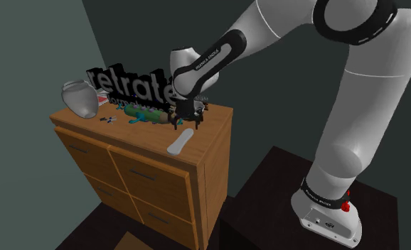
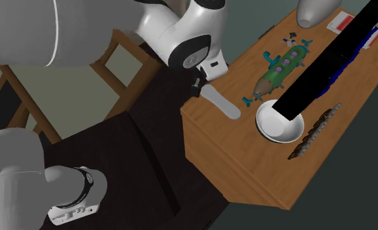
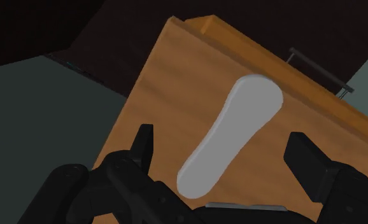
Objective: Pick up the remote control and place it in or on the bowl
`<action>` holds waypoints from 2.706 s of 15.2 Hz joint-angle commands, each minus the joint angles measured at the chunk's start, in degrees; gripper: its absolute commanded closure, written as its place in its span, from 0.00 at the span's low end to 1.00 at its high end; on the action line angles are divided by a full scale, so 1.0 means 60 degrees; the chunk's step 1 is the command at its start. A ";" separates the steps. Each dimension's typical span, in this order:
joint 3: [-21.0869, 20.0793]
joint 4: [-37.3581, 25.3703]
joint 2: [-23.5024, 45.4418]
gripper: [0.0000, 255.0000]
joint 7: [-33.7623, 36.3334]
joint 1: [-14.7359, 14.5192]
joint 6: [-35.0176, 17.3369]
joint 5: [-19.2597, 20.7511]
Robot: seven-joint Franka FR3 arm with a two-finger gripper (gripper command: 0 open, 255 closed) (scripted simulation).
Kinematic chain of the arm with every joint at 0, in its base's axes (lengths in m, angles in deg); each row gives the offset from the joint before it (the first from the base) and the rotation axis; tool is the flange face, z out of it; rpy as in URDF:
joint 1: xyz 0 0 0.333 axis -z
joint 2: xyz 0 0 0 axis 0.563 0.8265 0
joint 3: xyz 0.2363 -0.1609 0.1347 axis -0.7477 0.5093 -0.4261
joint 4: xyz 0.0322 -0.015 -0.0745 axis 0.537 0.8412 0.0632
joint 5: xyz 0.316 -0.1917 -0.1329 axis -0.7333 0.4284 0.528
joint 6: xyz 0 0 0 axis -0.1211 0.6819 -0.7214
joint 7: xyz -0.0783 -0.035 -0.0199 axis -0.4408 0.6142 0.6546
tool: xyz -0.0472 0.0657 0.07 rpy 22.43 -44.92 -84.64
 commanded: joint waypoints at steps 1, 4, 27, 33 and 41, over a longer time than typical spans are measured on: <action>0.0142 -0.0483 0.0729 0.00 0.0807 -0.0037 -0.0196 0.0324; 0.0447 -0.1257 0.1809 0.00 0.1877 -0.0192 -0.0441 0.0713; 0.1303 -0.3007 0.4551 1.00 0.3718 -0.0621 -0.1350 0.1208; 0.1303 -0.3007 0.4551 1.00 0.3717 -0.0621 -0.1350 0.1208; 0.1226 -0.2983 0.4085 1.00 0.3661 -0.0565 -0.0912 0.1111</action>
